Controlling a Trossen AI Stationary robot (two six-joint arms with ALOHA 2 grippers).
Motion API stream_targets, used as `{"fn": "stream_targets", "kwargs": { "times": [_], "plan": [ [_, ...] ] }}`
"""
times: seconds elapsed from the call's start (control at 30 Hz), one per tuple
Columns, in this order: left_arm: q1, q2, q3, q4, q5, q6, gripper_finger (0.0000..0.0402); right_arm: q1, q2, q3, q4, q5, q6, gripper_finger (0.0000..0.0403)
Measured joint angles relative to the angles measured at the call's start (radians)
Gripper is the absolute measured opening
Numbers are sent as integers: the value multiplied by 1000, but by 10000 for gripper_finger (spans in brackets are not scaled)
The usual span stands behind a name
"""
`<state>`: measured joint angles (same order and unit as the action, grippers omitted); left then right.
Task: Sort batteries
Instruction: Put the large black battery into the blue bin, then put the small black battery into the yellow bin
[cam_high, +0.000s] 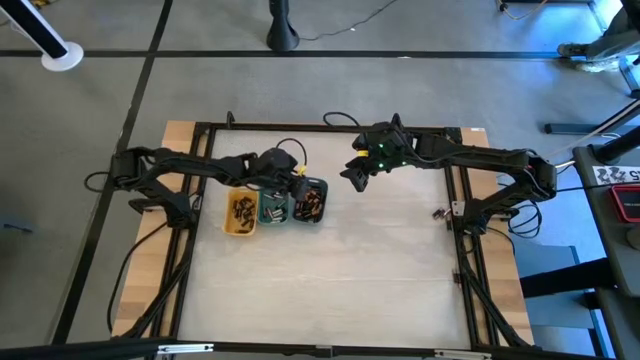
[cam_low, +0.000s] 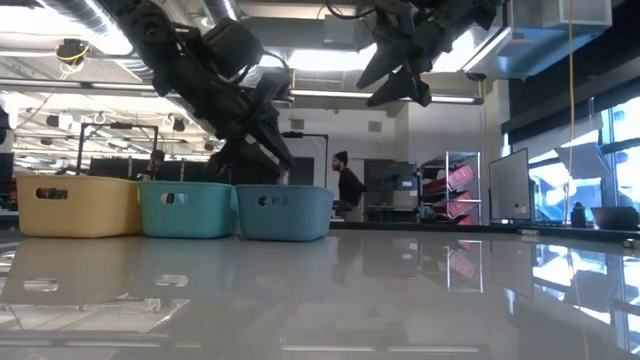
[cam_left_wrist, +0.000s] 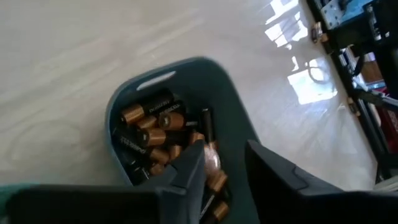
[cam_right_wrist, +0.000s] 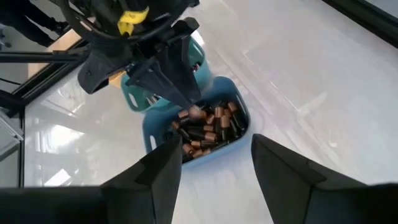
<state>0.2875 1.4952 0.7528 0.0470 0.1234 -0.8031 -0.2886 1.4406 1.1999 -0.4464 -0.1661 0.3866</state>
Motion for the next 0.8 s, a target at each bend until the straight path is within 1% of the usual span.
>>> {"fn": "stream_targets", "kwargs": {
  "times": [0.17, 0.27, 0.33, 0.4, 0.47, 0.57, 0.63, 0.7, 0.8],
  "plan": [
    [0, -2, 0, 34, 2, 0, 145, 0, 0, 0, -2, 1, -3, 195],
    [1, -37, 0, 83, 12, 47, 158, 0, 0, 0, -36, 1, -11, 195],
    [3, -86, 0, 110, 1, 86, 161, 0, 0, 0, -101, 0, -26, 195],
    [8, -139, 1, 107, -42, 125, 162, -2, -2, 0, -204, 1, -33, 195],
    [19, -197, 1, 71, -90, 158, 162, -7, -5, 0, -330, 2, -48, 195],
    [43, -273, 1, 10, -144, 194, 159, -8, -5, 0, -574, 2, -53, 195],
    [60, -312, 1, -40, -166, 210, 154, -7, -5, 0, -729, 2, -72, 195],
    [72, -337, 1, -76, -179, 223, 151, -6, -2, -4, -847, 2, -109, 195],
    [85, -357, 1, -99, -183, 243, 149, -6, -2, -39, -945, -6, -128, 195]
  ]
}}
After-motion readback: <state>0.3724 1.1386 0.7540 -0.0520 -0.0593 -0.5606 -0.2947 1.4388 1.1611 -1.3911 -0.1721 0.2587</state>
